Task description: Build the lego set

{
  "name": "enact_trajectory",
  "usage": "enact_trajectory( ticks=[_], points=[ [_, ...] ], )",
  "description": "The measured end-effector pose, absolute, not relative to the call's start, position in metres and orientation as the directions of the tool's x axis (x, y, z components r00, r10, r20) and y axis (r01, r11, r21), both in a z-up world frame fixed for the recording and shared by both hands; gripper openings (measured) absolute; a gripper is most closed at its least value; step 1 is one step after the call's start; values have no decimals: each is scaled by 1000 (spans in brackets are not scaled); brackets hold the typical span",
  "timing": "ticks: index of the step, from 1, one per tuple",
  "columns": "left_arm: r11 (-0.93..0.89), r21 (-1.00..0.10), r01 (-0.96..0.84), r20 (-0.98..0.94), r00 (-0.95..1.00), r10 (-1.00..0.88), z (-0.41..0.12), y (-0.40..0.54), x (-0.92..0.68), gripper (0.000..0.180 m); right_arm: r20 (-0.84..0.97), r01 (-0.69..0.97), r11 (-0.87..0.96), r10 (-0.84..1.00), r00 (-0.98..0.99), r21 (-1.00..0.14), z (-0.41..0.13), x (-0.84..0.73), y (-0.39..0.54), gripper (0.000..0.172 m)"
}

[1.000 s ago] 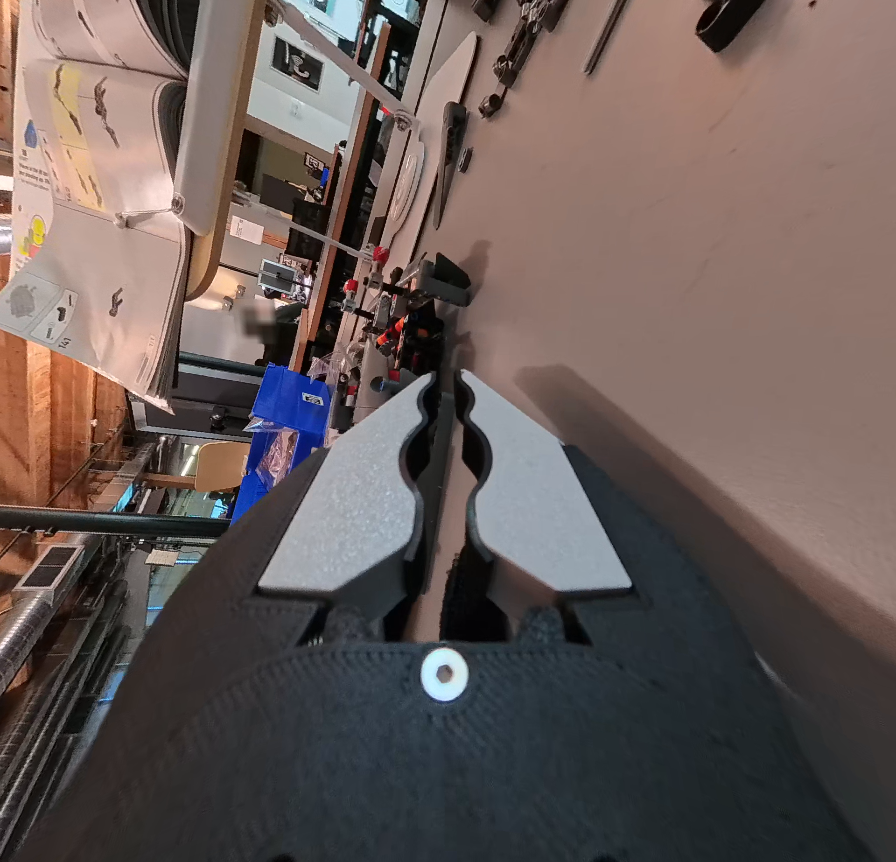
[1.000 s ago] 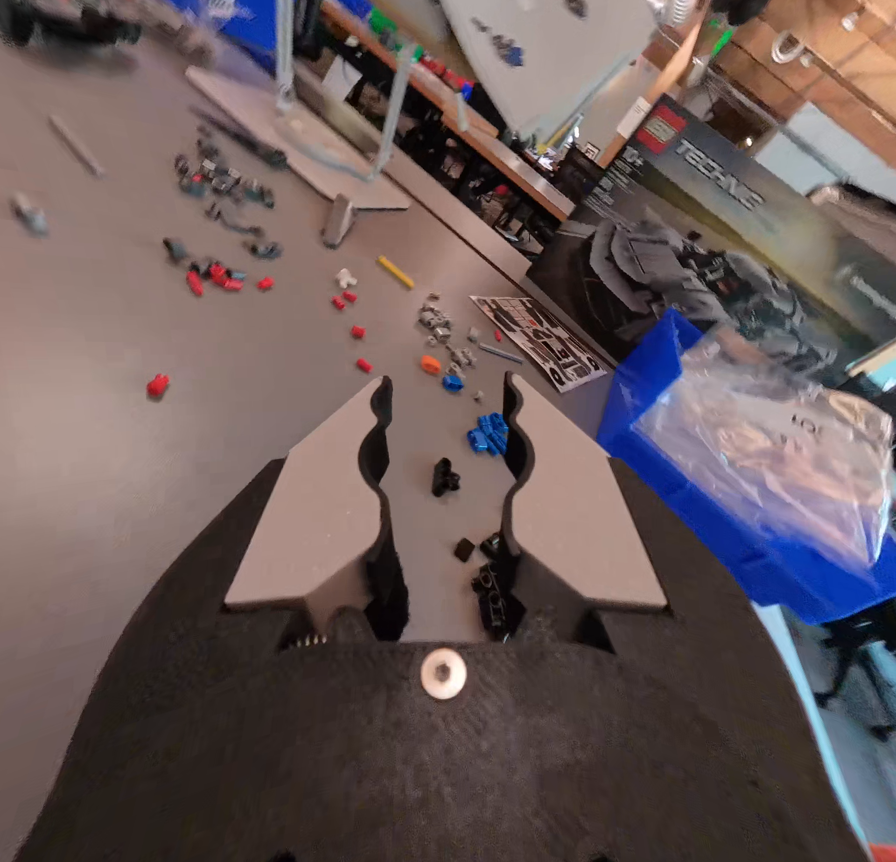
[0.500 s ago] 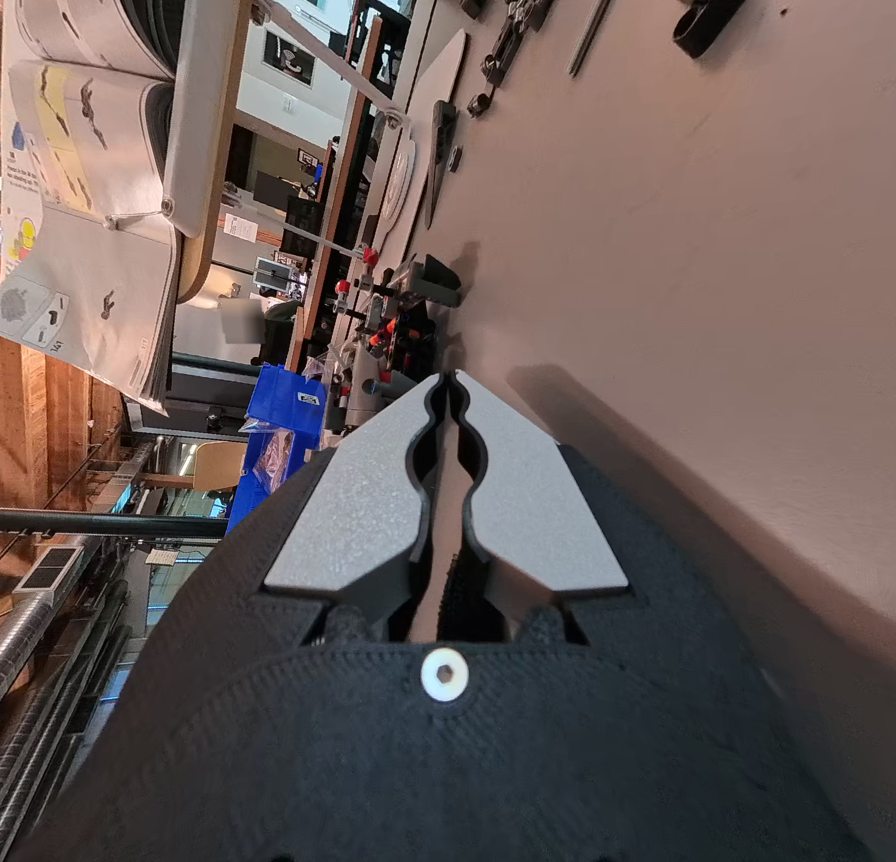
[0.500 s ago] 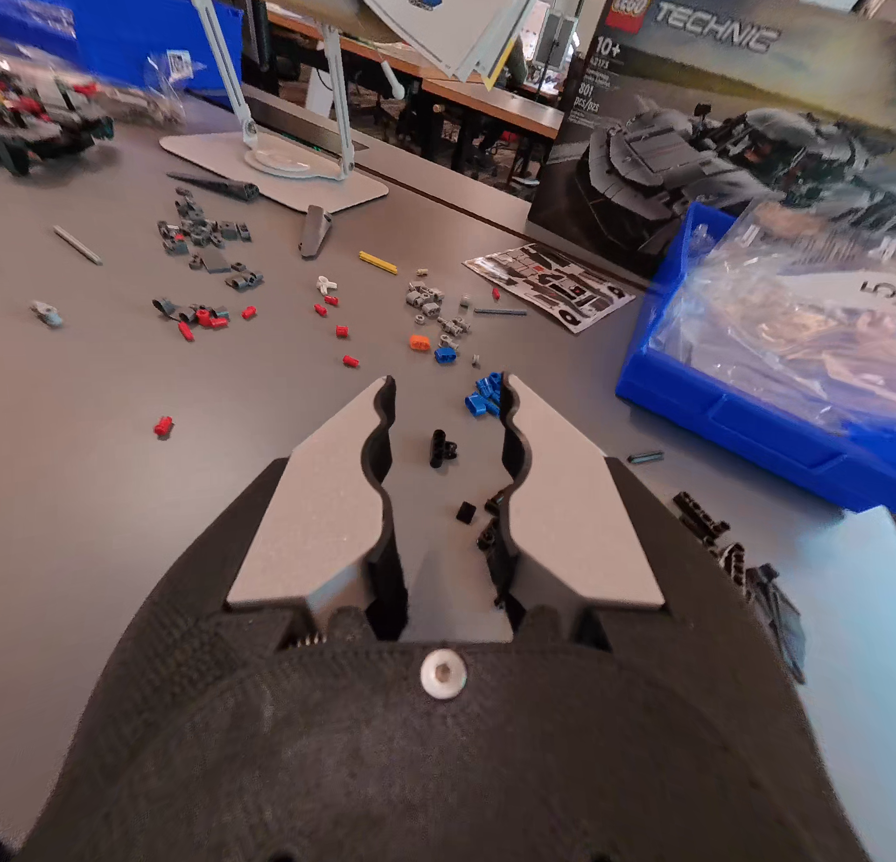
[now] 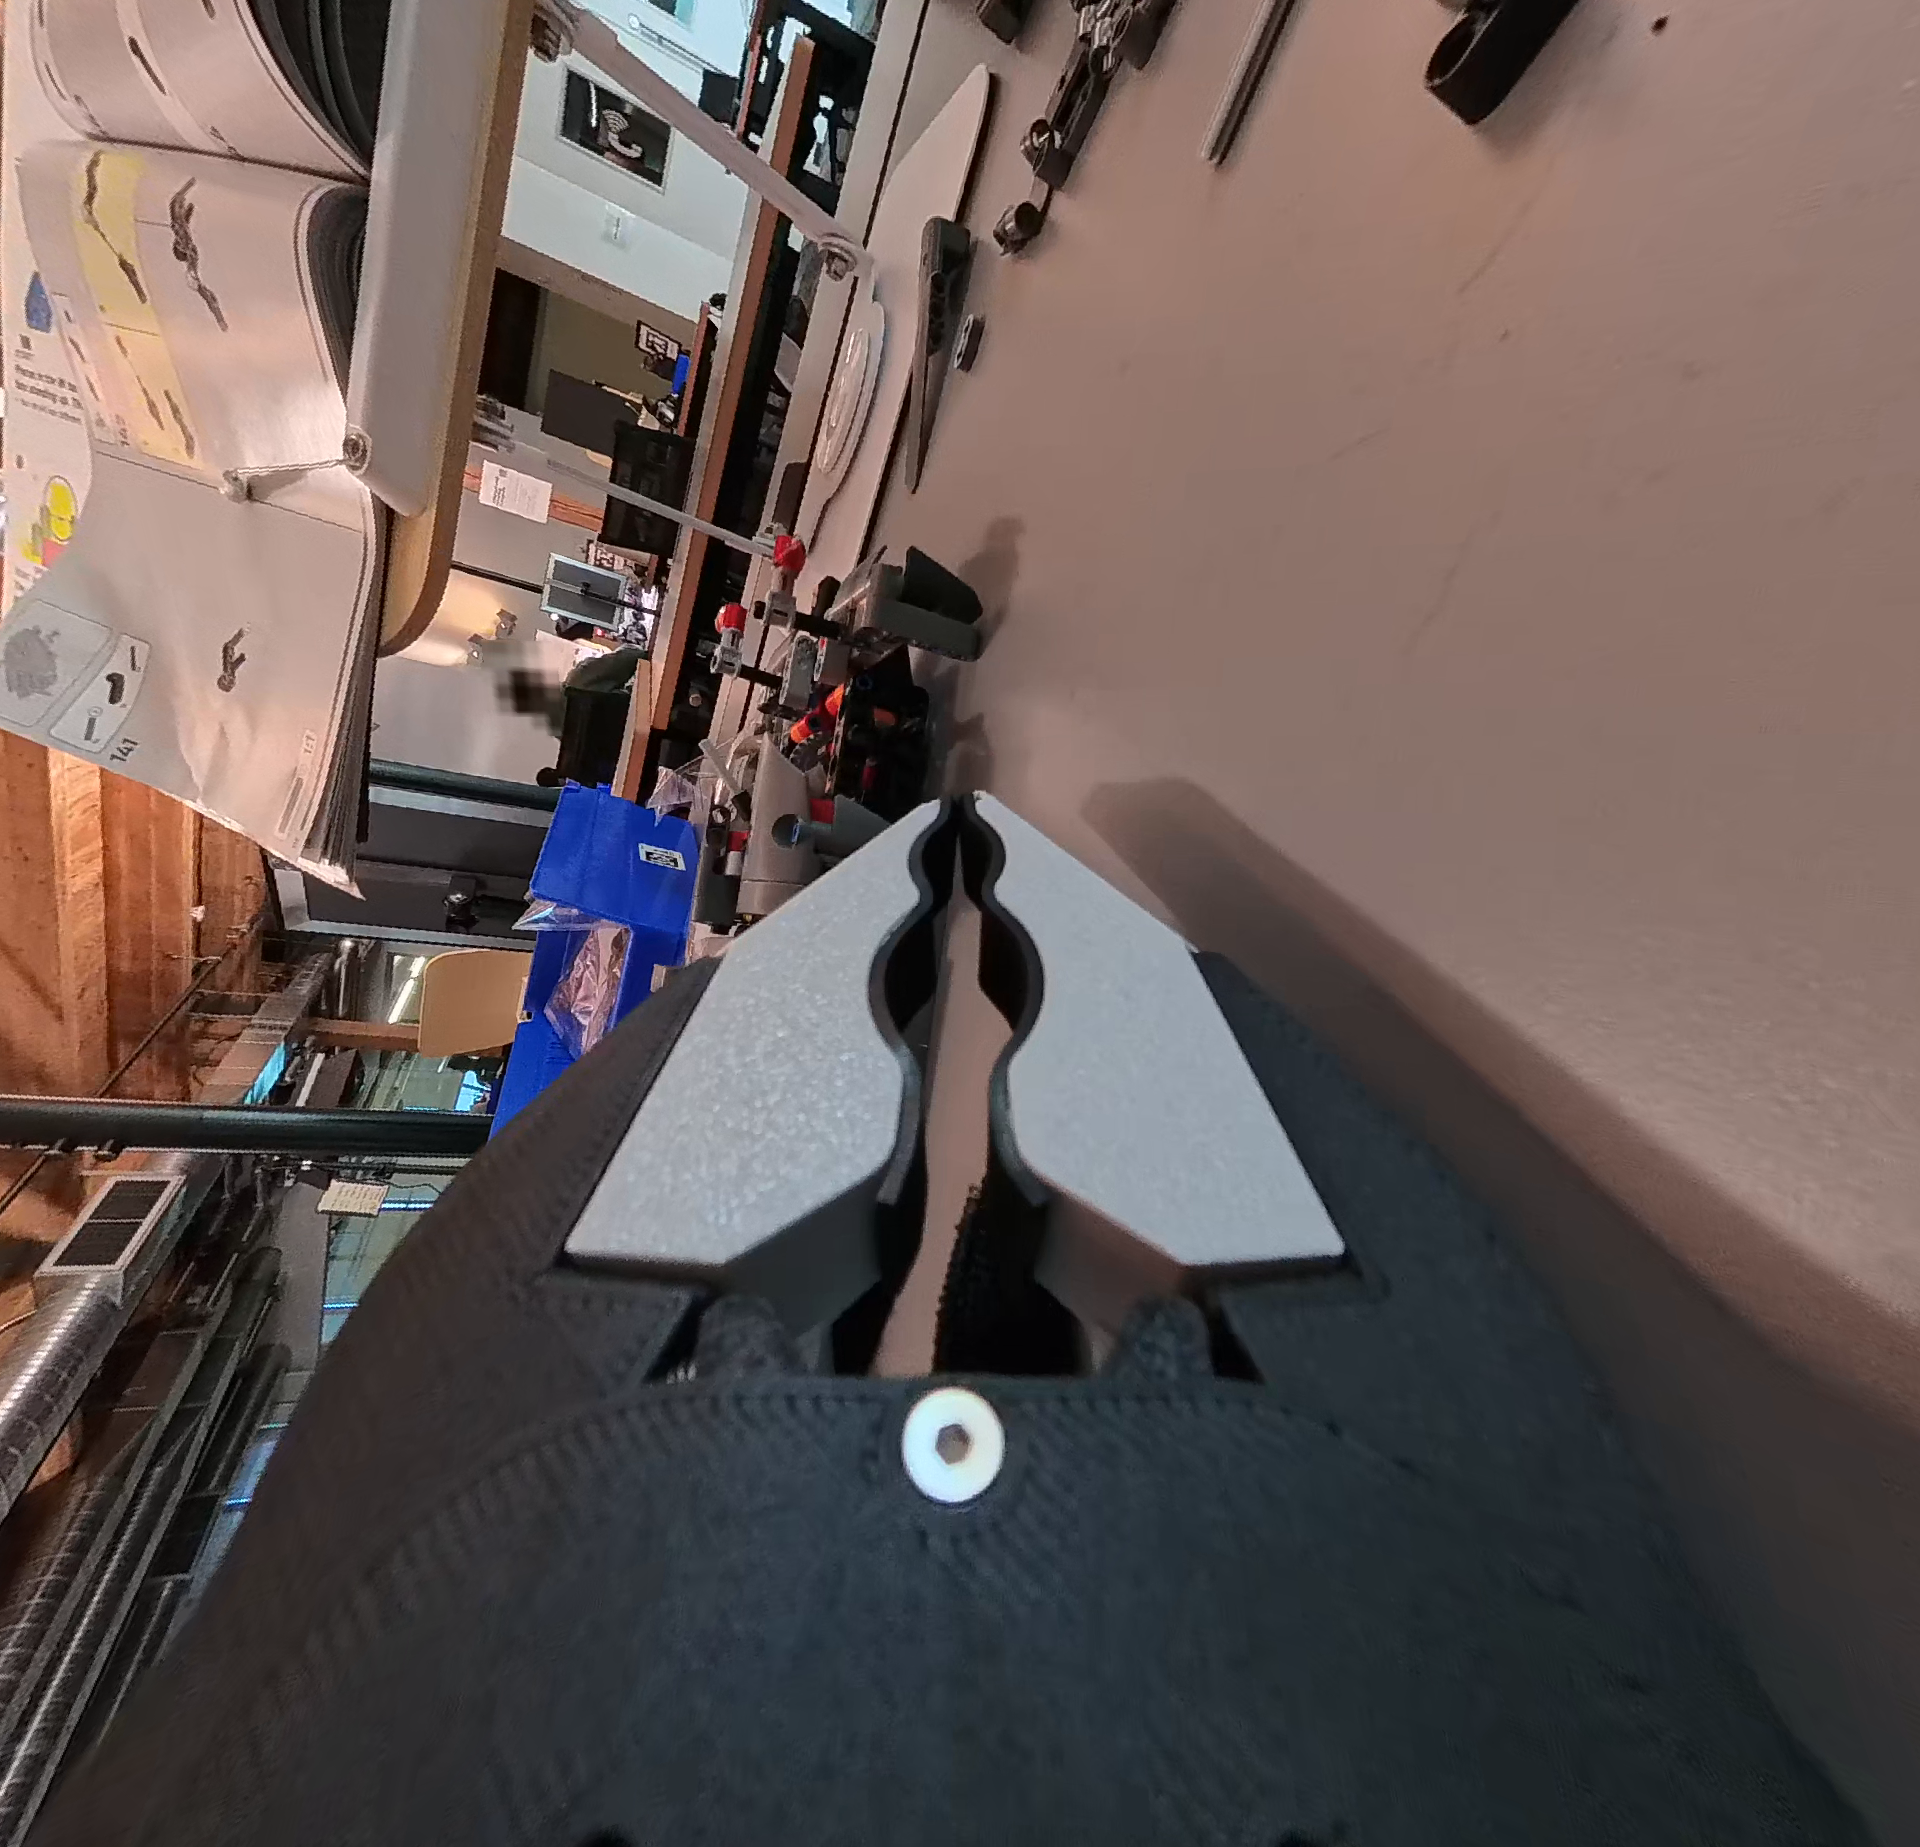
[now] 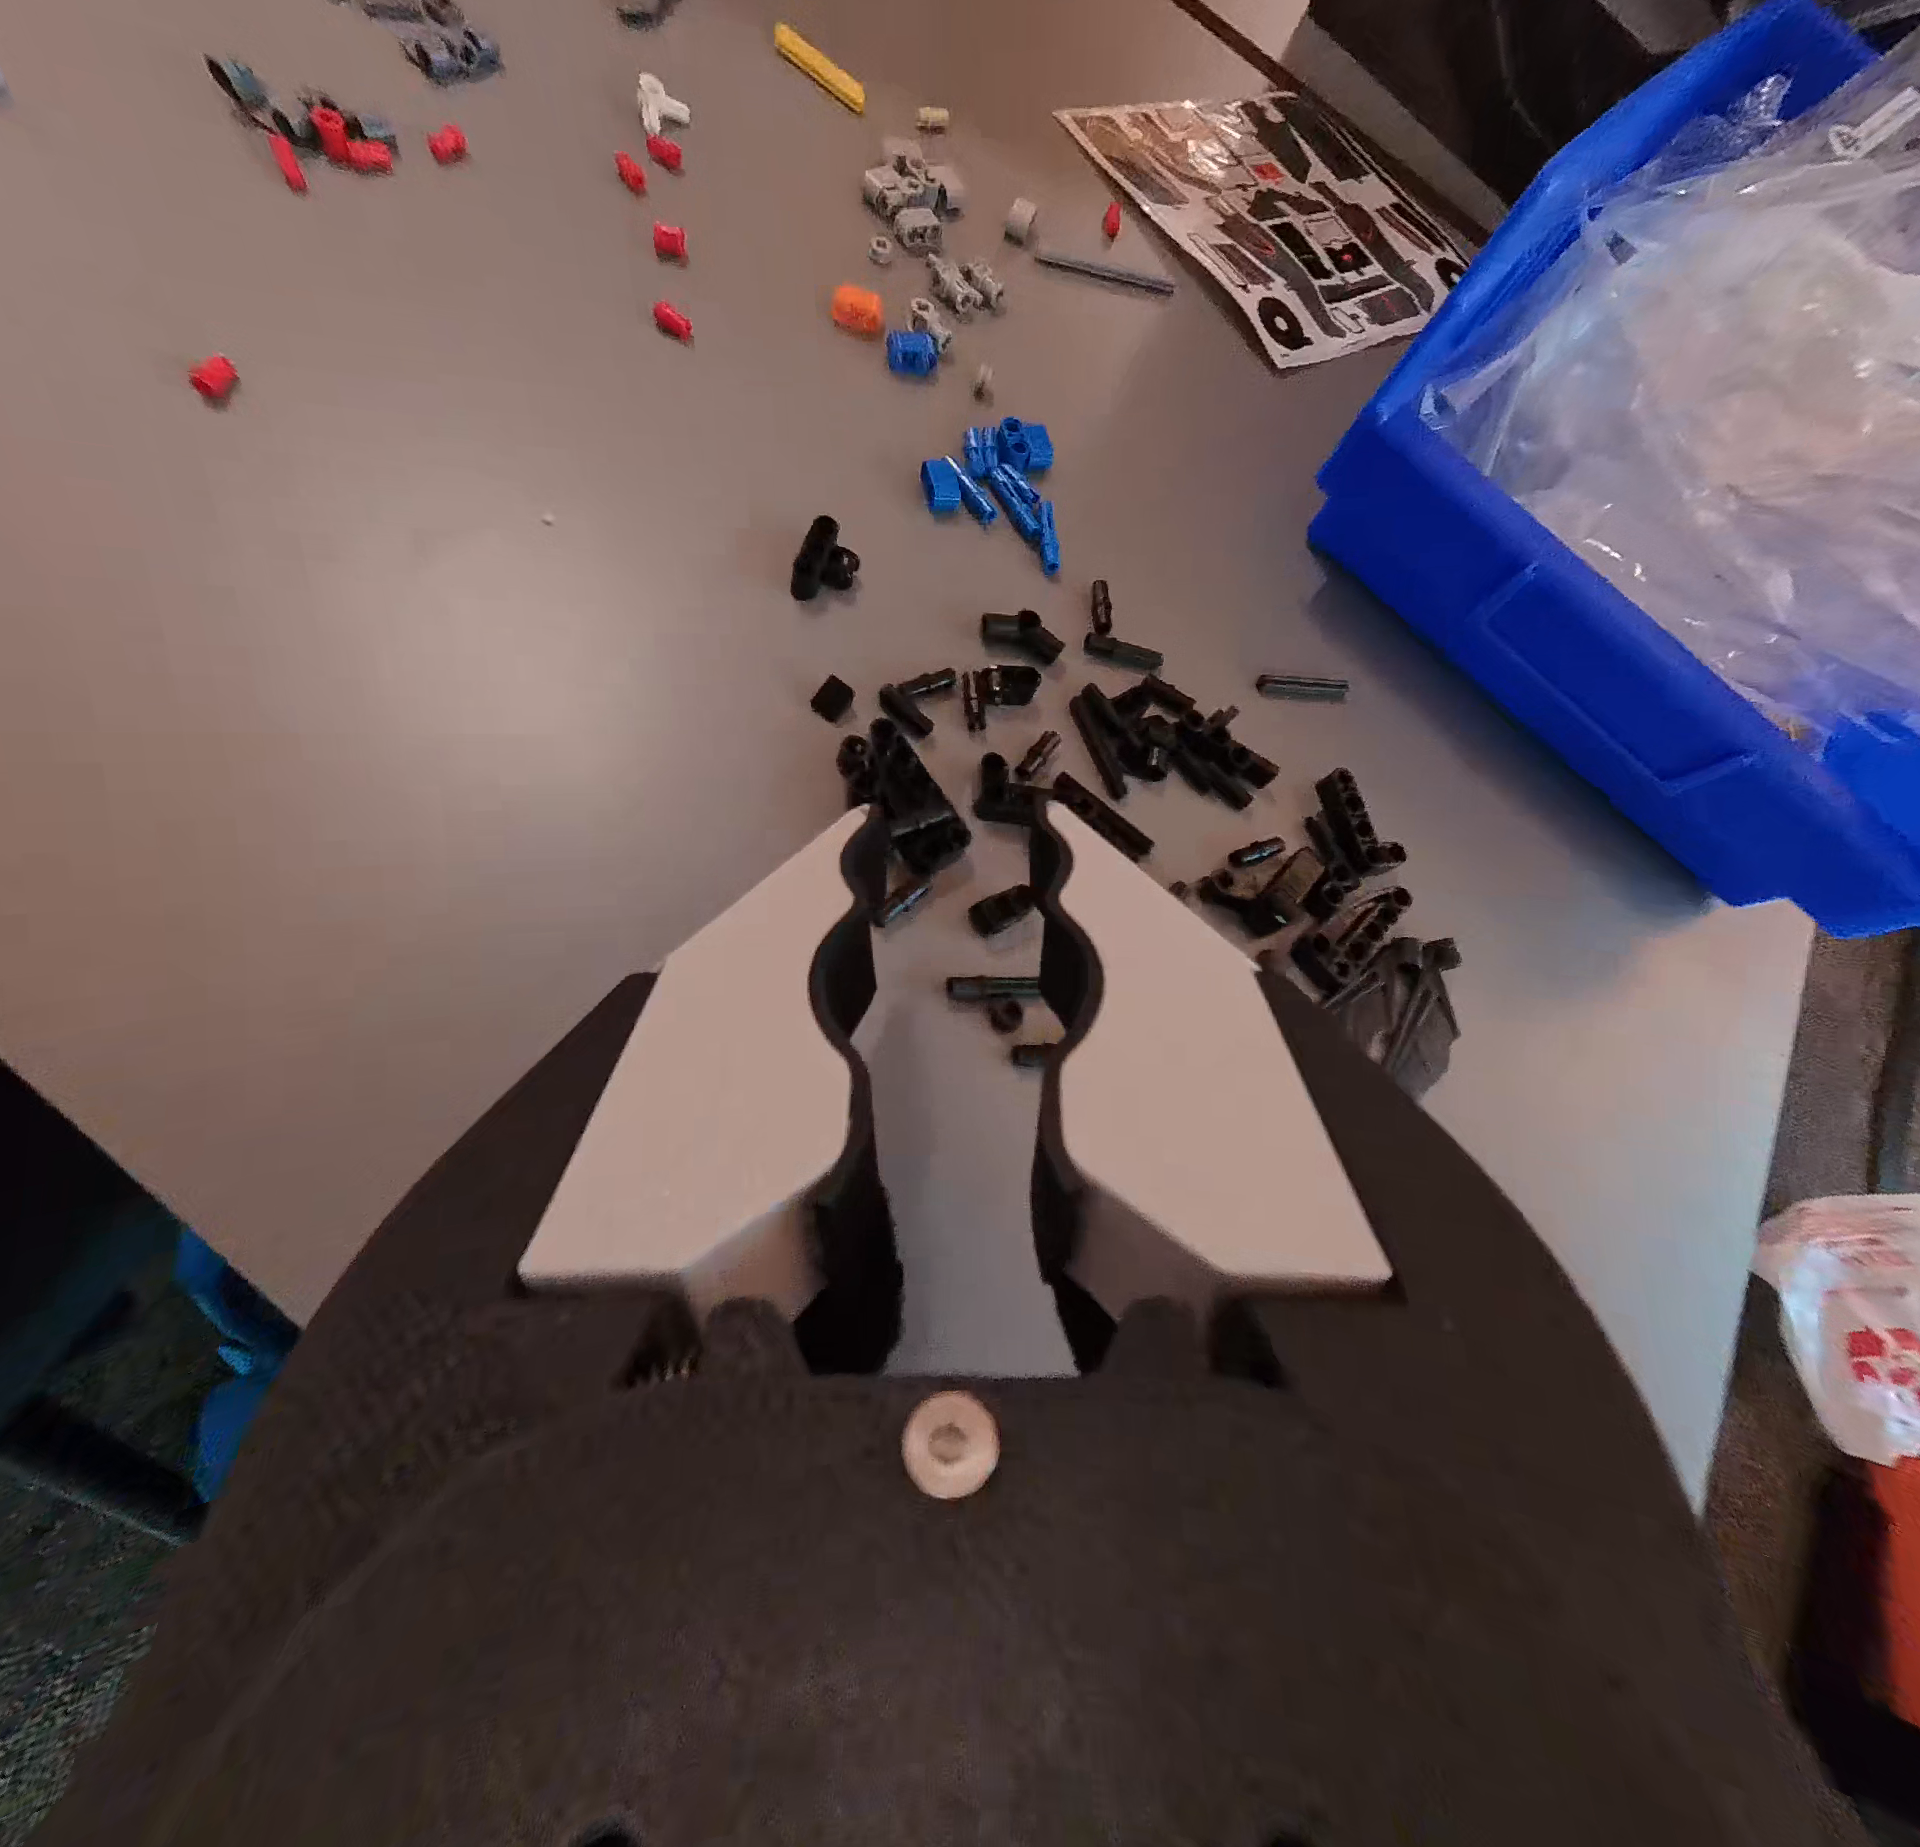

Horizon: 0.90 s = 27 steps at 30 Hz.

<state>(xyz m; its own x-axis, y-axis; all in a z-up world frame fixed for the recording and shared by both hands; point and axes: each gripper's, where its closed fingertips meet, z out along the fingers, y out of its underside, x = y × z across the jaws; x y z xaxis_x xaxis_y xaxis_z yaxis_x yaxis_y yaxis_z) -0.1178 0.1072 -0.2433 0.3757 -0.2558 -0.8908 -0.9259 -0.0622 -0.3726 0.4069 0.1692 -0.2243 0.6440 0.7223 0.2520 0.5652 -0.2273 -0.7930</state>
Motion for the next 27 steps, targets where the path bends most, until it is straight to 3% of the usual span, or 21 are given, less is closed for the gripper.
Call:
enact_trajectory(
  ticks=[4, 18, 23, 27],
  points=[
    [-61, -368, -928, -893, 371, -253, -243, 107, -118, 0, 288, 606, -228, 719, 633, -762, -225, 423, 186, 17],
    [-77, -364, -928, -892, 371, -258, -245, 109, -118, 0, 210, 757, -211, 884, 418, -618, -259, 428, 183, 25],
    [-79, -363, -928, -891, 371, -260, -246, 109, -119, 0, 189, 758, -210, 895, 403, -618, -263, 421, 181, 13],
    [-80, -363, -929, -892, 371, -260, -245, 109, -119, 0, 168, 713, -208, 893, 419, -670, -248, 421, 183, 32]
  ],
)
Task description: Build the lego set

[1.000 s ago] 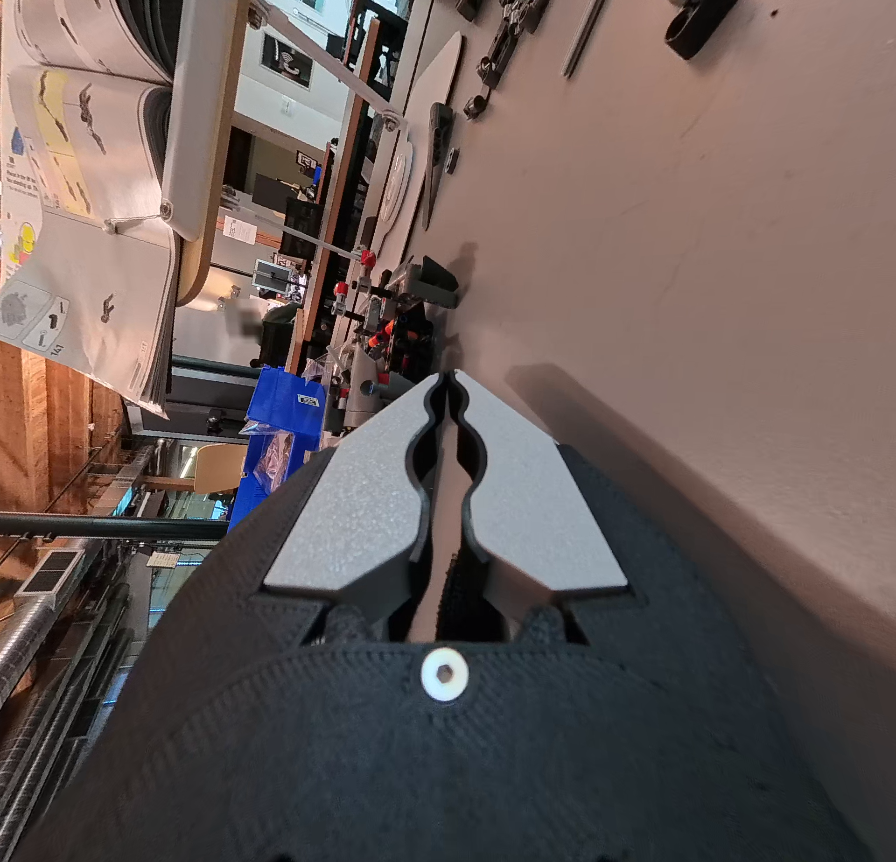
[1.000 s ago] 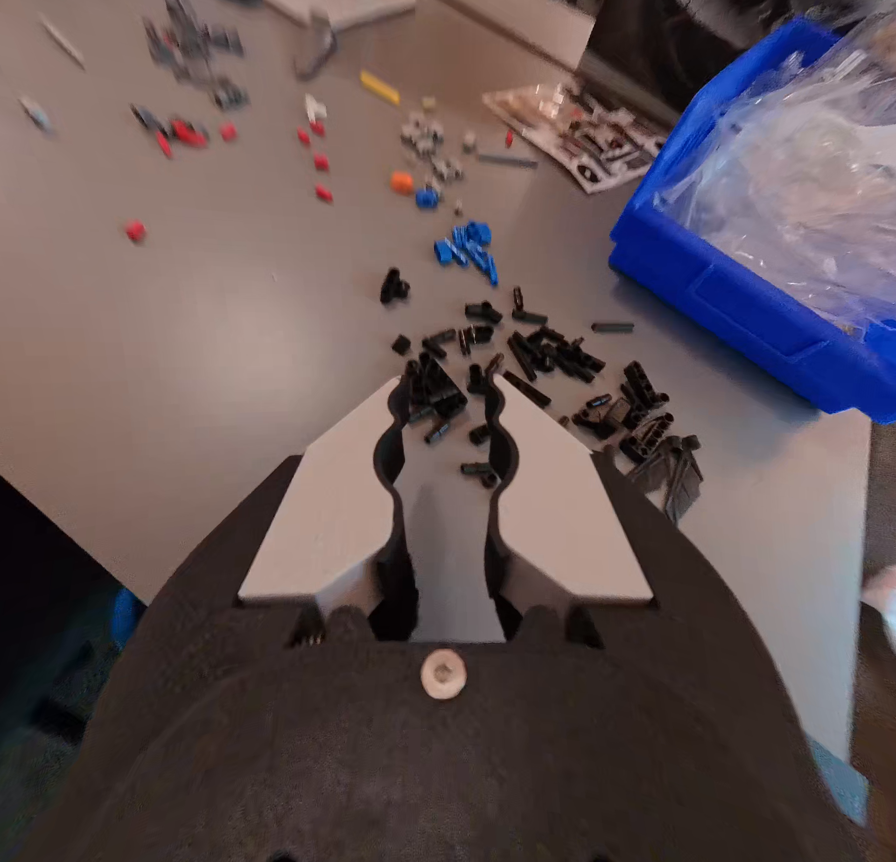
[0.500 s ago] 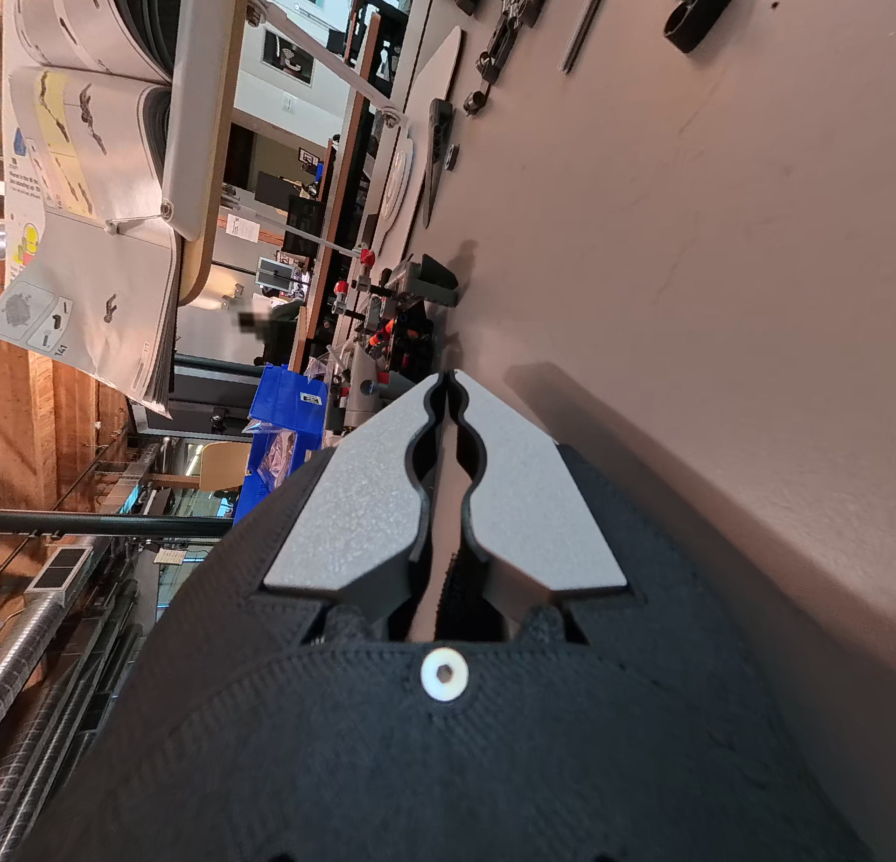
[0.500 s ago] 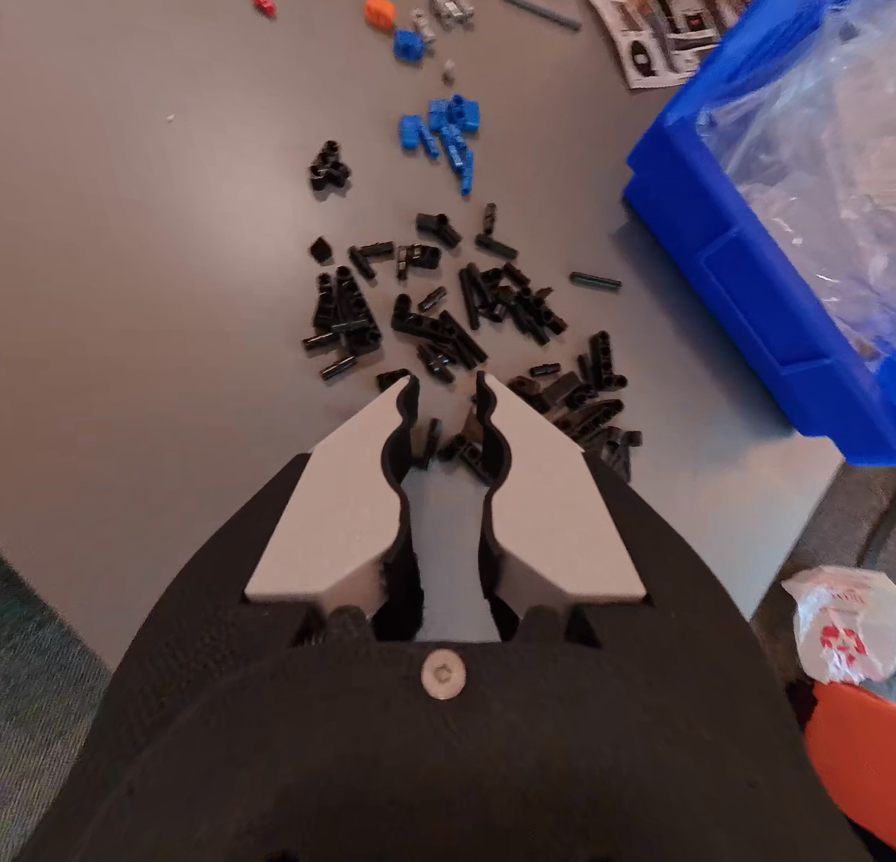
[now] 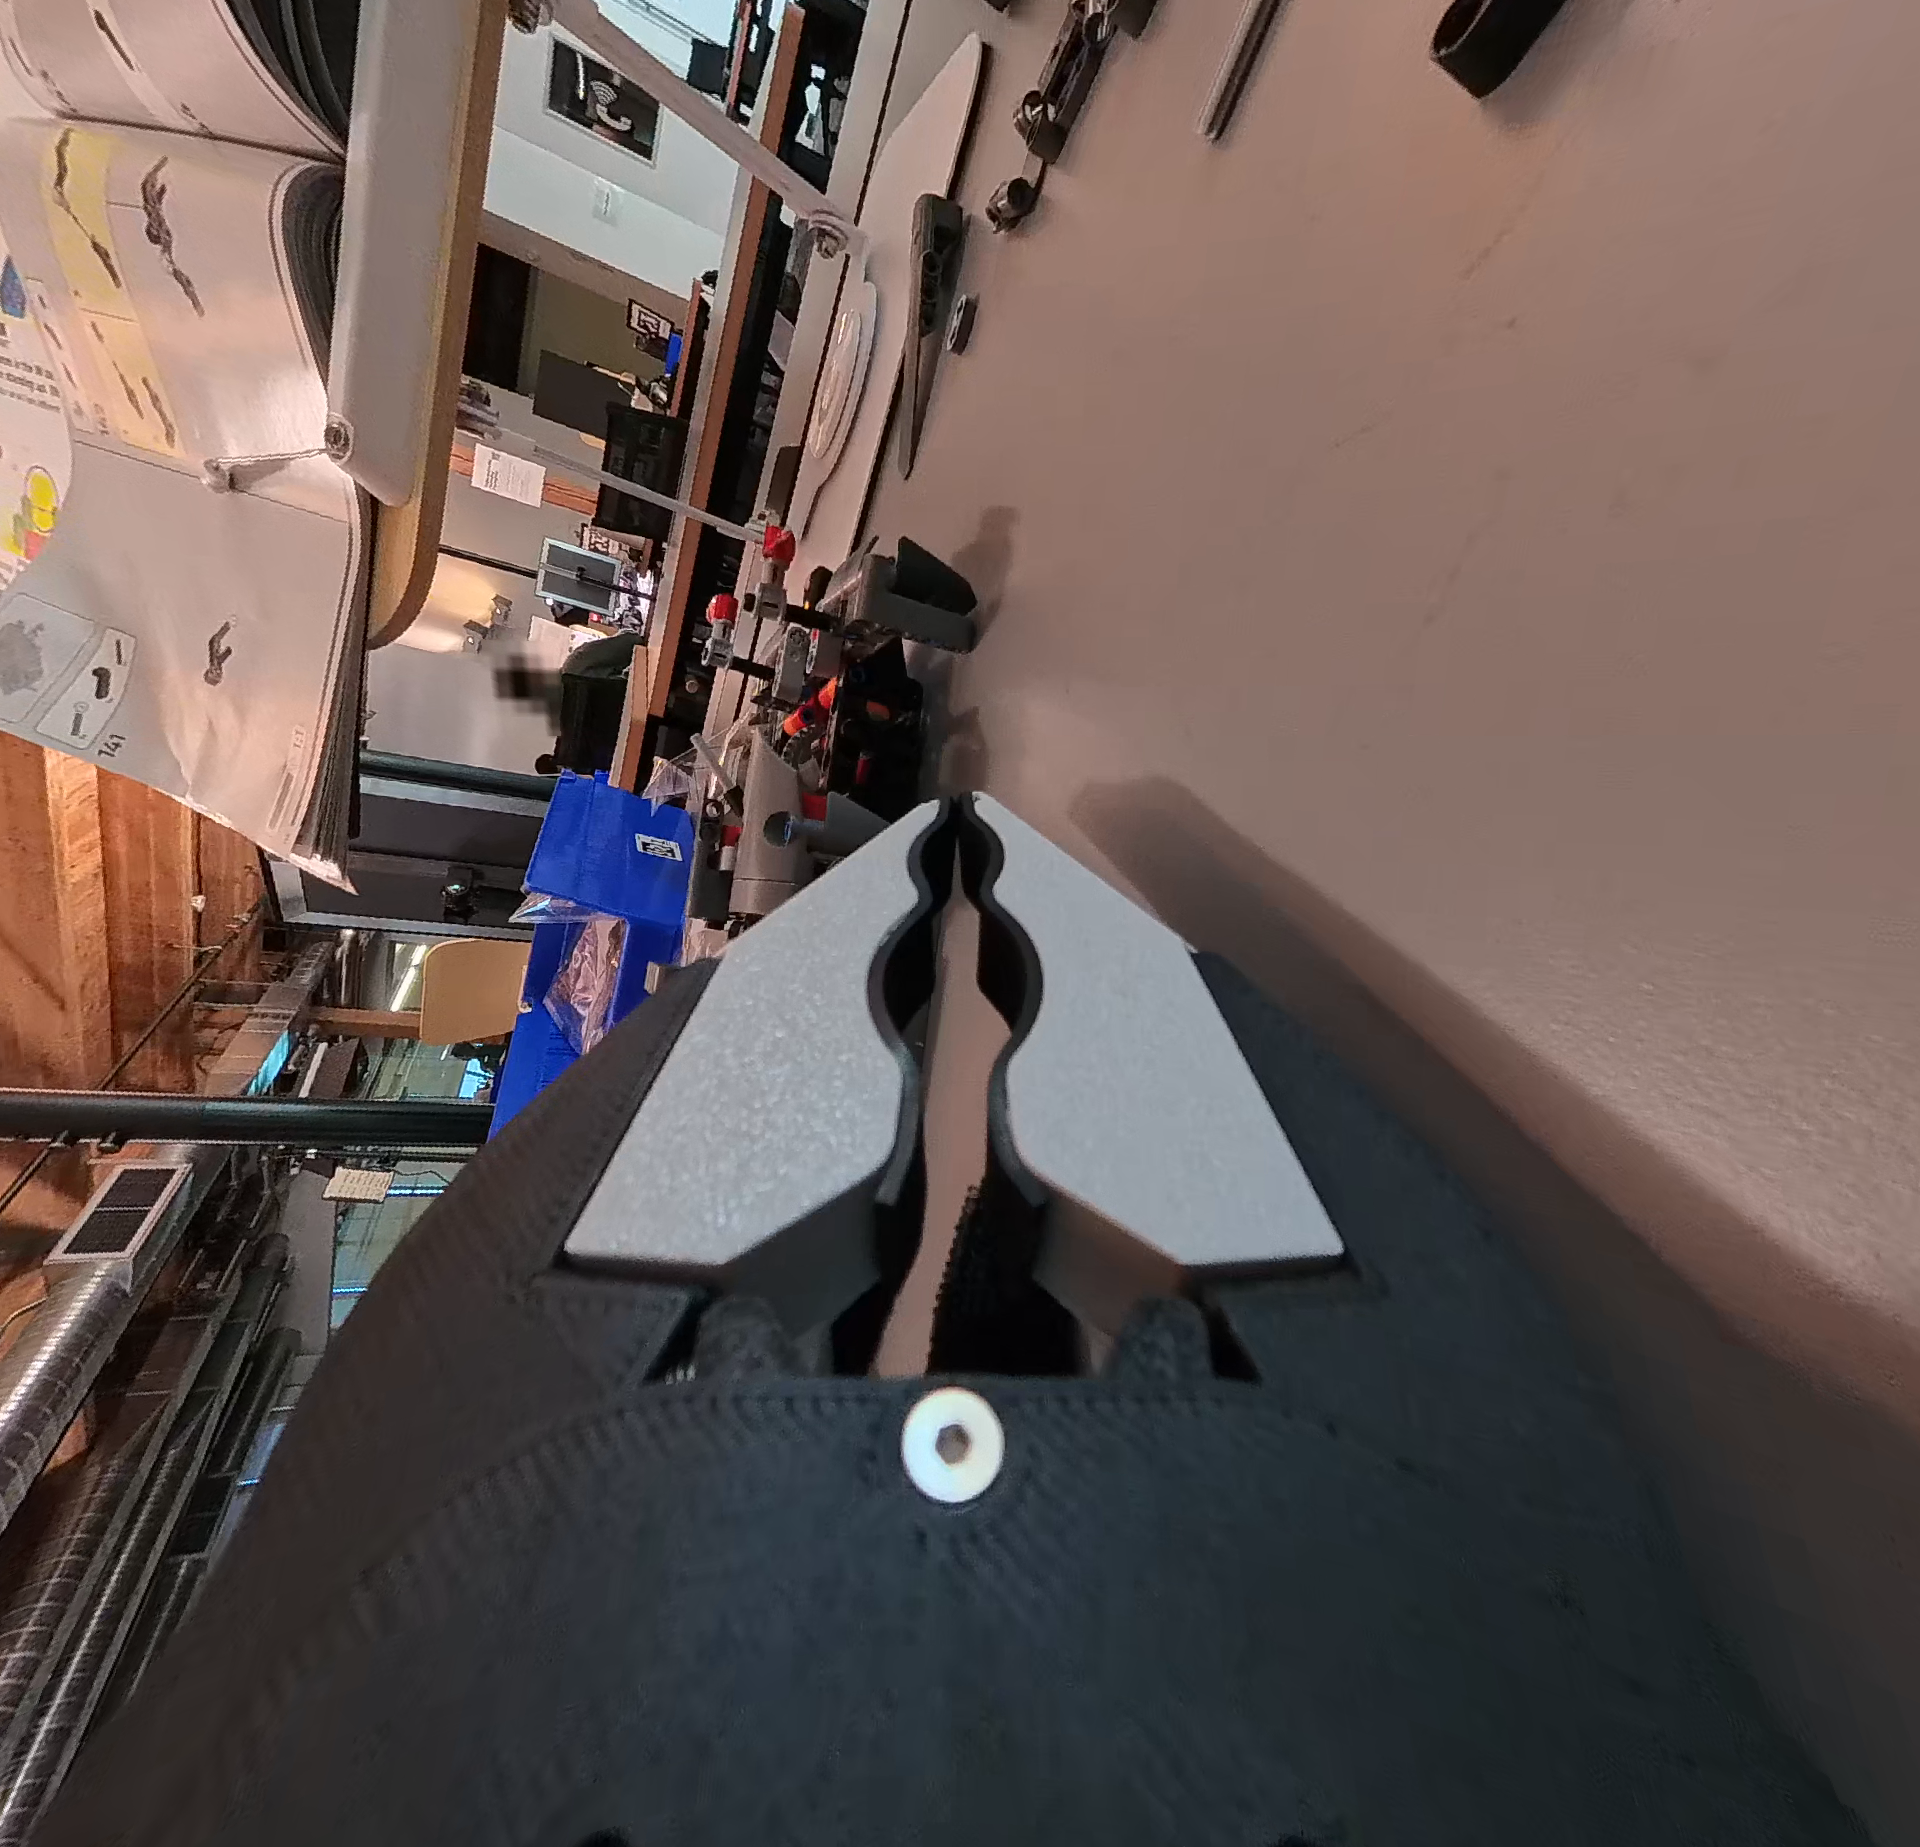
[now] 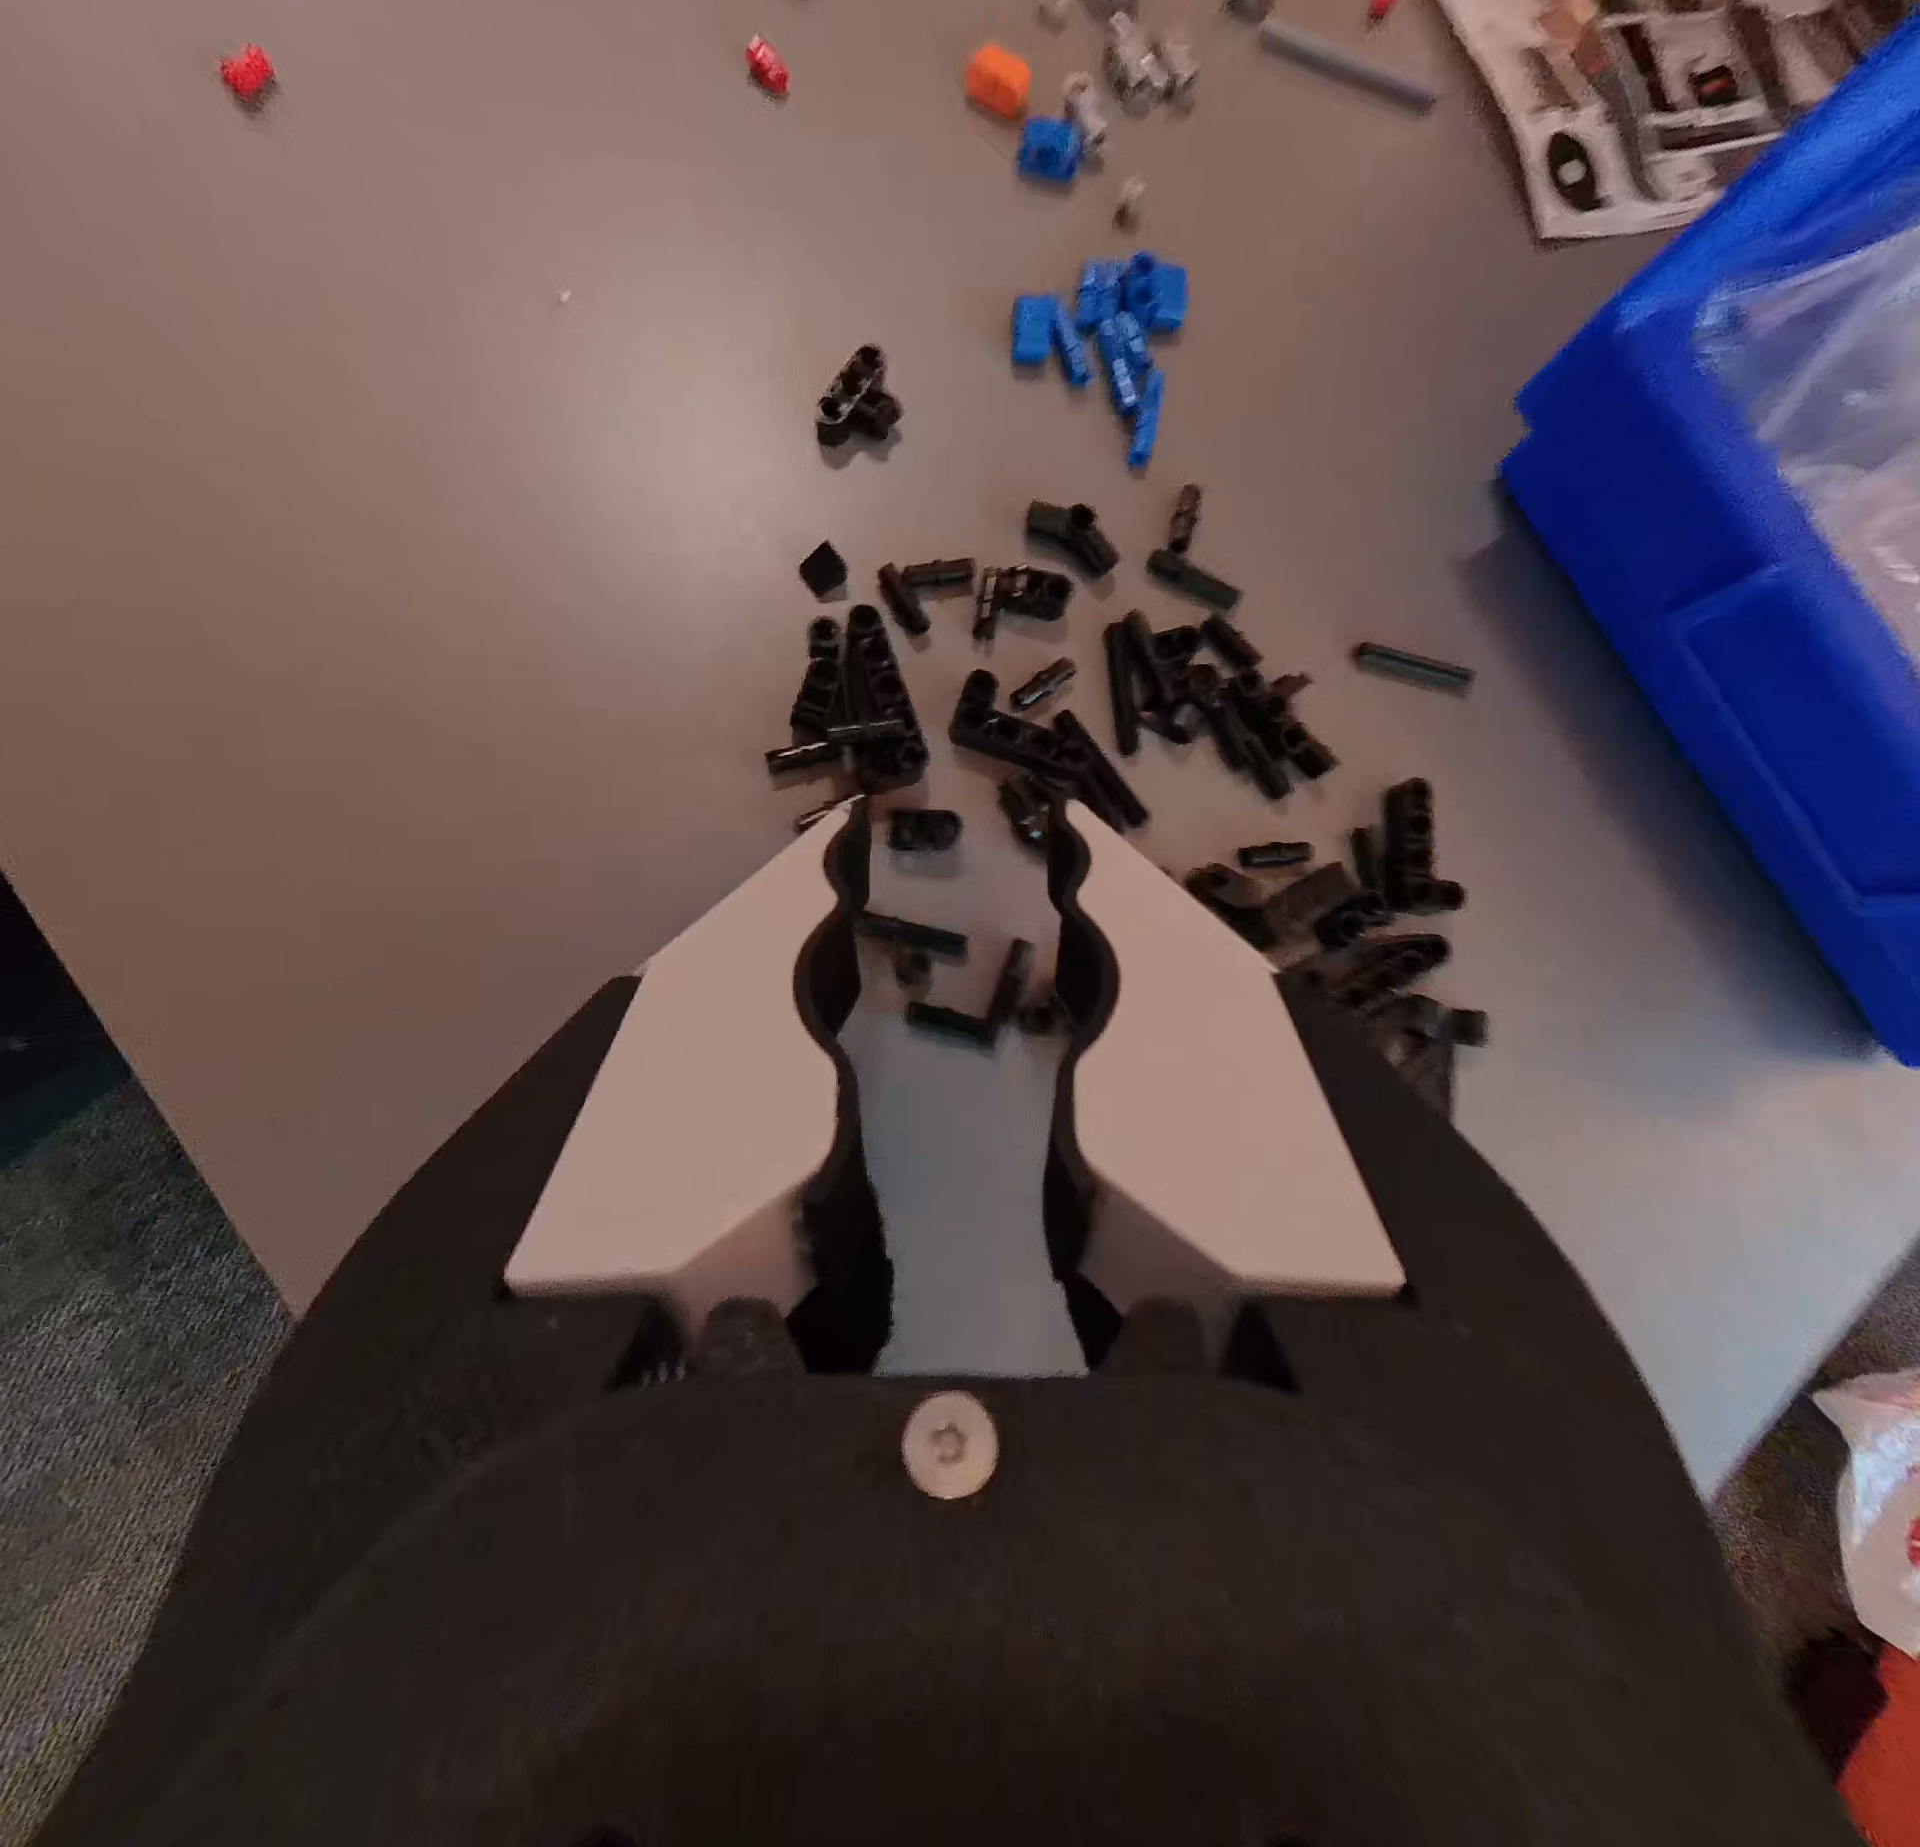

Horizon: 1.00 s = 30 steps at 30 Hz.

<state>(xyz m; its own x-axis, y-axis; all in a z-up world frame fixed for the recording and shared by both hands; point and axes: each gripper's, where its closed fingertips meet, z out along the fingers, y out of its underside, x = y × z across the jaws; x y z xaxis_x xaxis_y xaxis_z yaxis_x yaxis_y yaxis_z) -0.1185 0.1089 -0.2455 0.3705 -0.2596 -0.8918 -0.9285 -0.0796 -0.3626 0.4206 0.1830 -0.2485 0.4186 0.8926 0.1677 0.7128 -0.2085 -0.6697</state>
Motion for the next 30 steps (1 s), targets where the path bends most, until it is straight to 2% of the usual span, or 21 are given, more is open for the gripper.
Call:
enact_trajectory(
  ticks=[4, 9, 12, 16, 20, 25, 30],
  points=[
    [-80, -362, -929, -891, 371, -261, -246, 109, -119, 0, 232, 688, -249, 819, 525, -682, -230, 451, 209, 28],
    [-81, -362, -929, -892, 370, -260, -246, 109, -119, 0, 177, 654, -367, 771, 611, -661, -241, 465, 233, 22],
    [-81, -361, -929, -892, 370, -259, -246, 109, -119, 0, 217, 693, -382, 761, 611, -612, -251, 470, 239, 16],
    [-82, -362, -929, -891, 370, -261, -246, 109, -119, 0, 213, 709, -379, 776, 593, -594, -260, 469, 241, 8],
    [-83, -361, -929, -891, 370, -263, -246, 109, -119, 0, 219, 715, -368, 782, 584, -595, -260, 470, 240, 7],
    [-87, -361, -929, -891, 371, -261, -246, 110, -119, 0, 226, 692, -313, 790, 570, -650, -239, 456, 233, 7],
    [-89, -361, -928, -891, 371, -261, -246, 110, -119, 0, 170, 705, -181, 902, 397, -686, -225, 389, 187, 7]
  ],
)
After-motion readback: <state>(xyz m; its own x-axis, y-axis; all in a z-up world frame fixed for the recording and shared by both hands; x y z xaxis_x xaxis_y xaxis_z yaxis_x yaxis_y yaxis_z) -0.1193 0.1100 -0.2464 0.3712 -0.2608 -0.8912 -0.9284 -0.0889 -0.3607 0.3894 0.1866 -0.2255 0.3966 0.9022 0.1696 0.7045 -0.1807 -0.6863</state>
